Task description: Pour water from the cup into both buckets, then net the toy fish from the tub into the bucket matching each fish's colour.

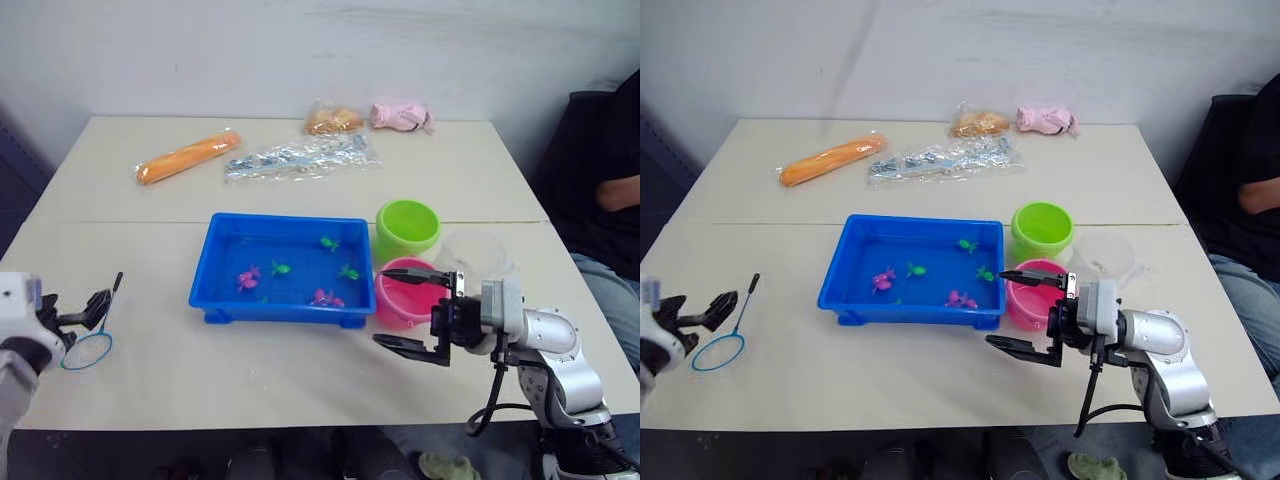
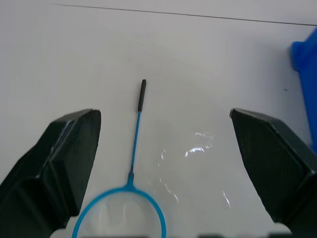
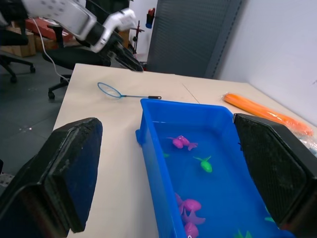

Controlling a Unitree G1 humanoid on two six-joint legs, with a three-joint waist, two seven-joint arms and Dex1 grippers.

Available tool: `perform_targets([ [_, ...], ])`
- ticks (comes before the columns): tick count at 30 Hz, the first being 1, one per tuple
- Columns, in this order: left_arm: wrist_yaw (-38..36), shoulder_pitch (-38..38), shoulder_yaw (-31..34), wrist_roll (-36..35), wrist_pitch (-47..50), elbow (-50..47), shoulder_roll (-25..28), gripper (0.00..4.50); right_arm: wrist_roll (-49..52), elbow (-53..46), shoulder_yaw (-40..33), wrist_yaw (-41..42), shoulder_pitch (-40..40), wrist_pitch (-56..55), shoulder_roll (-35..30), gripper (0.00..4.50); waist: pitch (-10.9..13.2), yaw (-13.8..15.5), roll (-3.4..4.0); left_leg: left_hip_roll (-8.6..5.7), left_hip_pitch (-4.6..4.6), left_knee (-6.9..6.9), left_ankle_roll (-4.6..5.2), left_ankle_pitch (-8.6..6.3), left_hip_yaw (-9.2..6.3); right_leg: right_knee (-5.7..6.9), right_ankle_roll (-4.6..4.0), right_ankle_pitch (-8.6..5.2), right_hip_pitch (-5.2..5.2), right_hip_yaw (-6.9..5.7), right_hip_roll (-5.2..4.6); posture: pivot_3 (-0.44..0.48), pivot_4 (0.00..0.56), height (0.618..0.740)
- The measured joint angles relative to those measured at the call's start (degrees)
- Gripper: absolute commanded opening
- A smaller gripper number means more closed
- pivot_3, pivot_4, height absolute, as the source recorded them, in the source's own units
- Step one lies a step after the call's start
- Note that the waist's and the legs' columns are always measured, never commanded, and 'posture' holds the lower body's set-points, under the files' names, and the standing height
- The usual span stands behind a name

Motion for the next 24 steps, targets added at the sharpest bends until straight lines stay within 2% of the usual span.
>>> perform_targets([
  [4, -3.31, -7.93, -6.9, 4.41, 1.65, 13.65, 3.63, 4.5, -0.36, 0.12, -0.06, -0.8, -2.1, -0.28, 0.34, 4.47, 0.03, 0.07, 0.04, 0.01, -0.08, -0.02, -0.11, 0.09, -0.02, 0.09, -0.09, -0.06, -0.17, -0.06, -0.01, 0.0, 0.15, 0.74],
  [8, -7.29, -13.0, -11.7, 8.7, -0.3, 24.67, 4.24, 4.5, -0.94, -0.12, -0.11, -2.29, -2.15, -0.51, 0.51, 4.47, 0.03, 0.32, 0.04, 0.01, -0.24, 0.02, -0.16, 0.13, -0.02, 0.19, -0.12, -0.07, -0.38, -0.14, -0.04, 0.0, 0.15, 0.74],
  [13, -11.82, -19.46, -15.09, 11.88, -1.53, 33.88, 4.34, 4.5, -1.5, -0.37, -0.06, -3.76, -1.76, -1.14, 0.74, 4.47, 0.04, 0.96, 0.09, 0.01, -0.31, 0.12, -0.18, 0.28, -0.01, 0.43, -0.12, -0.07, -0.53, -0.18, -0.09, 0.0, 0.15, 0.74],
  [16, -15.37, -22.44, -18.05, 14.62, -2.7, 39.07, 5.56, 3.68, -2.18, -0.53, -0.02, -4.49, -1.73, -1.4, 0.8, 4.5, -0.03, 1.55, 0.34, 0.0, -0.22, 0.16, -0.2, 0.34, 0.0, 0.67, -0.13, -0.08, -0.54, -0.17, -0.1, 0.0, 0.15, 0.74],
  [18, -17.31, -23.59, -18.79, 16.06, -3.12, 42.72, 6.21, 2.68, -2.33, -0.53, -0.1, -5.03, -1.66, -1.58, 0.8, 4.5, -0.08, 1.47, 0.49, 0.0, -0.17, 0.15, -0.21, 0.35, 0.05, 0.76, -0.13, -0.08, -0.54, -0.14, -0.1, 0.0, 0.15, 0.74],
  [19, -18.07, -23.98, -18.93, 16.64, -3.51, 44.12, 6.34, 2.38, -2.4, -0.53, -0.14, -5.27, -1.62, -1.68, 0.8, 4.5, -0.12, 1.48, 0.59, 0.0, -0.15, 0.15, -0.21, 0.35, 0.08, 0.78, -0.14, -0.08, -0.54, -0.14, -0.12, 0.0, 0.15, 0.74],
  [24, -20.35, -25.42, -18.89, 19.14, -7.02, 49.43, 6.07, 0.25, -2.48, -0.54, -0.15, -5.78, -1.31, -2.32, 0.71, 4.5, -0.29, 1.65, 1.06, -0.02, -0.15, 0.16, -0.19, 0.35, 0.12, 0.81, -0.13, -0.08, -0.55, -0.14, -0.16, 0.0, 0.15, 0.74],
])
